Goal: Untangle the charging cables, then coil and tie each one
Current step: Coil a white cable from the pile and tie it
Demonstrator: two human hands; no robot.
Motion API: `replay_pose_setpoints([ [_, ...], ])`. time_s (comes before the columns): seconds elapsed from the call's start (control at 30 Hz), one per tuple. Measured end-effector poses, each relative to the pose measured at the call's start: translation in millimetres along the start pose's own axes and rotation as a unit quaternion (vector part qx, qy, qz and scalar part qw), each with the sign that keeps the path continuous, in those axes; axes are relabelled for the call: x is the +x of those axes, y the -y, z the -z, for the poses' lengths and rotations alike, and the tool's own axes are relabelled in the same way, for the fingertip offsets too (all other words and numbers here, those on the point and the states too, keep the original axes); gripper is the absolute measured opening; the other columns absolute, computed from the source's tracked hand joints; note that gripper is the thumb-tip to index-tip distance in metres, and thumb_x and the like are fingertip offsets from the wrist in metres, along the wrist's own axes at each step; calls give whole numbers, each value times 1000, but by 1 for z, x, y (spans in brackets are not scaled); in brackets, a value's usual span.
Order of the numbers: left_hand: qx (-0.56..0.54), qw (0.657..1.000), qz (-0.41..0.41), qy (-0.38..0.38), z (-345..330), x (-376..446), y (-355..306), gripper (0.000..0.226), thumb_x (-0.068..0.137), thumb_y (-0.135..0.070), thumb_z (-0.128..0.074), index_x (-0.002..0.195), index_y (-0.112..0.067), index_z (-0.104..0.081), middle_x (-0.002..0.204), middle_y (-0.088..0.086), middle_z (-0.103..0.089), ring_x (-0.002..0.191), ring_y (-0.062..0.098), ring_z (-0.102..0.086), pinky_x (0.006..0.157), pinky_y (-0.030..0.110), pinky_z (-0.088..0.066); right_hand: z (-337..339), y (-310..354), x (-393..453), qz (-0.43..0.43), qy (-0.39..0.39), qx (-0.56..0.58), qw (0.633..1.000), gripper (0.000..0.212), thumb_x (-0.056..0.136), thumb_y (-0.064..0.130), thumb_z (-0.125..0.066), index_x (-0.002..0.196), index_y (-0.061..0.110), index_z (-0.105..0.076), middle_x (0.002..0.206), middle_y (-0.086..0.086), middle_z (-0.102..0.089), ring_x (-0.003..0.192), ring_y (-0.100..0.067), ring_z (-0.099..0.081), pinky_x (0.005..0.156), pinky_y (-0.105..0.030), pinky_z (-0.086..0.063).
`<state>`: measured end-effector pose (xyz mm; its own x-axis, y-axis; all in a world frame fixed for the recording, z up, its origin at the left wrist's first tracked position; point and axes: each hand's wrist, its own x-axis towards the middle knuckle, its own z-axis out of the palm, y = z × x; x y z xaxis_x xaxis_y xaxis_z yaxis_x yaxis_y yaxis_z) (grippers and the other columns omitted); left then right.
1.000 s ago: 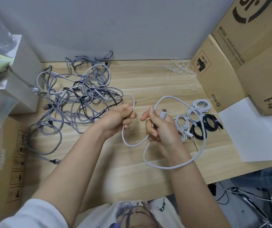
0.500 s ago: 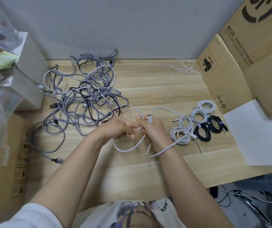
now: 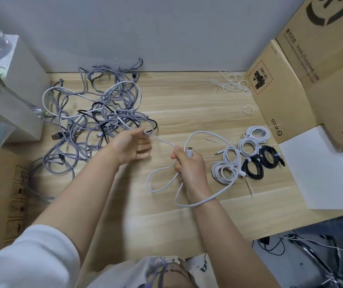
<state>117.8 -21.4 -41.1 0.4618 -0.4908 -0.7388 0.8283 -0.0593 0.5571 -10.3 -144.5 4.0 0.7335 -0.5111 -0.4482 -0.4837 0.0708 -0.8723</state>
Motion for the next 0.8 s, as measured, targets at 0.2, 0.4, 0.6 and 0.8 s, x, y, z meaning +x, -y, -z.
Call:
replay_pose_setpoints([
  [0.2,-10,974,-104,-199,-1,11,-5,29,89,8,-50,73,-16,-43,74,6,-48,67,17,-49,65,40,-48,0,16,-5,0,-32,41,999,37,90,12,-52,53,17,-48,35,10,-31,35,-5,-25,40,-17,-22],
  [0.4,25,982,-86,-167,-7,9,-12,24,99,-22,-44,77,-15,-50,72,-1,-59,69,18,-56,60,32,-49,5,21,-16,101,-50,-239,965,31,87,34,-53,67,11,-58,59,-4,-57,64,-27,-54,61,-35,-39],
  [0.6,174,967,-82,-167,-5,-25,-14,10,93,-22,-56,84,-18,-56,98,5,-55,80,18,-59,63,27,-45,14,21,-19,120,-5,-513,850,15,92,27,-49,95,17,-60,100,-12,-64,98,-35,-57,65,-34,-34],
  [0.8,168,955,-188,-156,-21,-74,-15,10,92,-16,-57,97,-21,-64,95,0,-65,82,11,-62,80,31,-44,23,10,-19,68,116,-408,903,44,85,17,-60,128,21,-55,124,-6,-54,115,-23,-52,80,-25,-37],
])
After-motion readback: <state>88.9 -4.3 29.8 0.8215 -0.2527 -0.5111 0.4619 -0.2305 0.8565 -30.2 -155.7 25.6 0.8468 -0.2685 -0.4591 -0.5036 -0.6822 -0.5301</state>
